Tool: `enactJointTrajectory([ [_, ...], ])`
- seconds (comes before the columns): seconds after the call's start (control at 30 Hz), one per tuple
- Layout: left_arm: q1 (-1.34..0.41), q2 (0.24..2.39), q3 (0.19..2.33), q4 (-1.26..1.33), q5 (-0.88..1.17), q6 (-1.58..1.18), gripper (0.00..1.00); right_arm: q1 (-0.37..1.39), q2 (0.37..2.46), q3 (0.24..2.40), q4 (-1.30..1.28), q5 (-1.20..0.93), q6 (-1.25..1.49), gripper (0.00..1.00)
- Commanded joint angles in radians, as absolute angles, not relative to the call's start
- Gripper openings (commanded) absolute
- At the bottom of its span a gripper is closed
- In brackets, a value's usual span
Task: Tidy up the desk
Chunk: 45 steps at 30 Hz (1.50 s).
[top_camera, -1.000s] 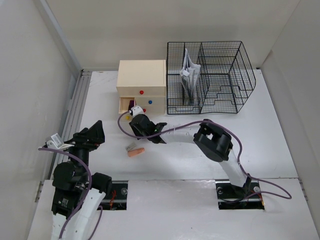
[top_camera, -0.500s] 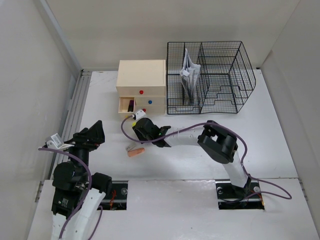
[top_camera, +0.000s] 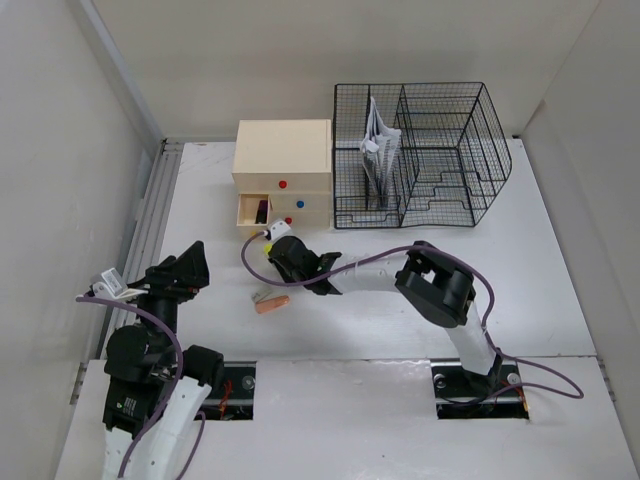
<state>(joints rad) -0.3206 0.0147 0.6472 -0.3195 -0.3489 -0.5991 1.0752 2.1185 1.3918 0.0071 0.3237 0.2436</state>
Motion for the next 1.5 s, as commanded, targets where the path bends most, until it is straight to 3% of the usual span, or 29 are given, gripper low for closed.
enactJointTrajectory([
  [0.0,-0.325,0.000,0.663,-0.295,-0.354,-0.581,0.99,1.086,2.128,1.370,-0.021,0.327,0.232,0.15],
  [0.1,-0.325,0.000,0.663,-0.295,-0.354,-0.581,0.99,1.086,2.117,1.370,-0.021,0.327,0.232,0.00],
  [0.5,-0.325,0.000,0.663,-0.295,-0.364,-0.581,0.99,1.086,1.899,1.283,-0.002,0.273,0.045,0.00],
  [0.67,-0.325,0.000,0.663,-0.285,-0.364,-0.581,0.99,1.086,1.798,1.272,-0.024,0.015,-0.141,0.00],
  [0.97,-0.325,0.009,0.663,-0.285,-0.364,-0.581,0.99,1.086,1.830,1.518,-0.282,-0.356,-0.399,0.00],
  [1.47,-0.325,0.009,0.663,-0.285,-0.364,-0.581,0.99,0.979,1.985,1.983,-0.475,-0.057,-0.358,0.00],
])
